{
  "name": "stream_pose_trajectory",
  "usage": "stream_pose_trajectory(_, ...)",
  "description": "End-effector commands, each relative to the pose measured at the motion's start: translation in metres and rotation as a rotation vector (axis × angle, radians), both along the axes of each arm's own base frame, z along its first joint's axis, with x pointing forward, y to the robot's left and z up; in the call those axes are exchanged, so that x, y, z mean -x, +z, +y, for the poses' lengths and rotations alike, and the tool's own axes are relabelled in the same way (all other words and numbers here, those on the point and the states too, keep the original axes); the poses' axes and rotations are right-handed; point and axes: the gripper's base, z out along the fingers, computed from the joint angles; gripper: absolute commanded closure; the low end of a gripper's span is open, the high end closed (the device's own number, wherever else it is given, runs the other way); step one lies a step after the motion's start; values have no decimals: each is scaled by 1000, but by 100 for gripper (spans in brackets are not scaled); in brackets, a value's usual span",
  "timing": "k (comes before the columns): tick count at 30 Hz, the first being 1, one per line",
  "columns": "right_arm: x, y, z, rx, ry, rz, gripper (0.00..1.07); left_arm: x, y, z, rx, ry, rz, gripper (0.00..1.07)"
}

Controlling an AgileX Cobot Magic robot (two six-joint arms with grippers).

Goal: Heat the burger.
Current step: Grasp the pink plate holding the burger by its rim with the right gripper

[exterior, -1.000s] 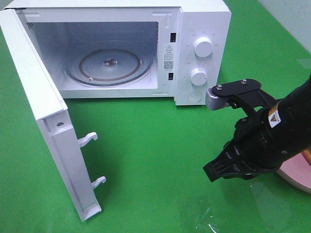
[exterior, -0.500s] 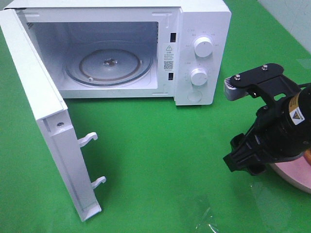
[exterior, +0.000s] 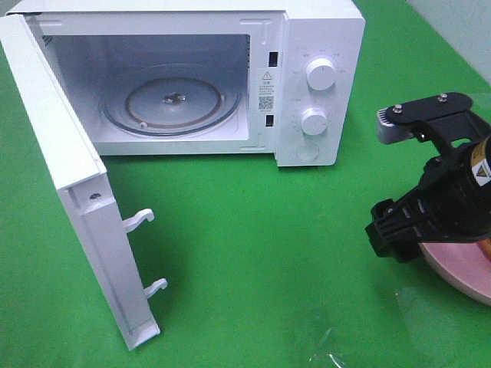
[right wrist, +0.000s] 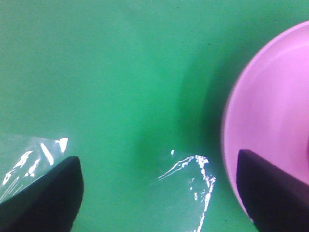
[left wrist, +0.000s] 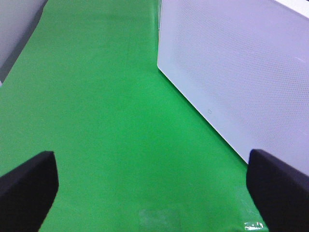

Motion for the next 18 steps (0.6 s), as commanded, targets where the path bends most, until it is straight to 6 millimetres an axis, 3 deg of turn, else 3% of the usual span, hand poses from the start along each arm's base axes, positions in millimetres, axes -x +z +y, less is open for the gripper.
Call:
stream_pose_trajectory(1, -5, 2, -8, -4, -42, -16, 26, 0, 1, 0, 2, 3, -15, 9)
stream_pose_trajectory(10, -17, 2, -33, -17, -151, -40, 29, 0, 1, 0, 2, 3, -15, 9)
stream_pose_trajectory(18, -30, -25, -37, 4, -186, 44, 31, 0, 1, 0, 2, 3, -15, 9)
